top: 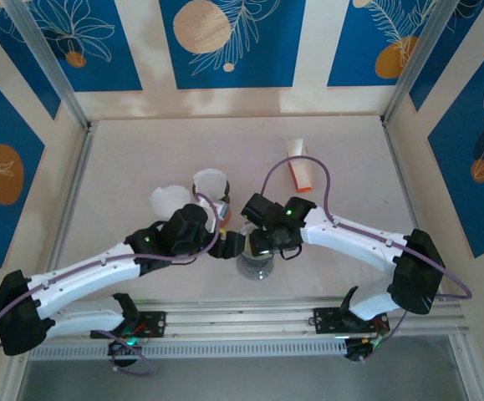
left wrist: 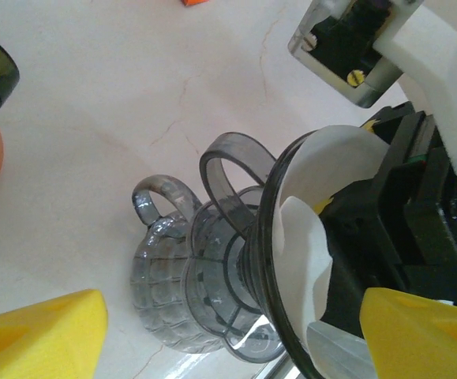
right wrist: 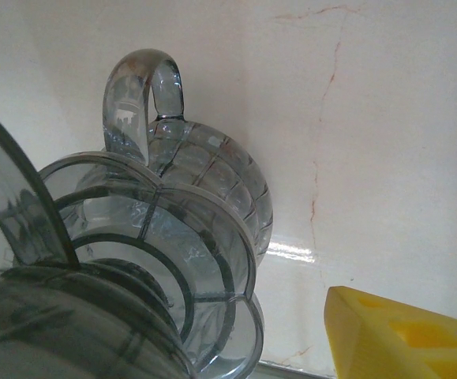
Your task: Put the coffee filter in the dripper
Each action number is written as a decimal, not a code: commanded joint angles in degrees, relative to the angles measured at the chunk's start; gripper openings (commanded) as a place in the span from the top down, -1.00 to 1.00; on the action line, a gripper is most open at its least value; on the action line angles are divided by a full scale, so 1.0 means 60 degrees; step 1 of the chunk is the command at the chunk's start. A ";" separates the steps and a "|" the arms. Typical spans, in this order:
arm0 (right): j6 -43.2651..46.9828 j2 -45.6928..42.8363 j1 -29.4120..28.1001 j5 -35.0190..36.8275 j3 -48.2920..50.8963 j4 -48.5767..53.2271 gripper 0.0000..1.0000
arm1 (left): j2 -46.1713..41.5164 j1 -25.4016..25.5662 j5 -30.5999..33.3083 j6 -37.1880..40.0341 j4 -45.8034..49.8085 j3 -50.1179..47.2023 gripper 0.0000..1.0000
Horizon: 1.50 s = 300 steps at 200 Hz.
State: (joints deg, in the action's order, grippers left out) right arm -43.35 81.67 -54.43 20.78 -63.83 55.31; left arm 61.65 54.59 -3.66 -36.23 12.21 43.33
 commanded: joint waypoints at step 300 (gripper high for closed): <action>-0.0765 -0.3152 -0.0178 0.1044 0.0569 0.0063 0.30 | 0.0170 -0.0081 -0.0020 -0.0144 0.0071 -0.0066 -0.43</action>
State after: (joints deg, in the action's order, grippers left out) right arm -47.53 63.48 -55.18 25.78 -60.82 55.79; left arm 62.96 54.59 -4.01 -36.62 12.84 43.18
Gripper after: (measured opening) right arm 0.345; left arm 0.716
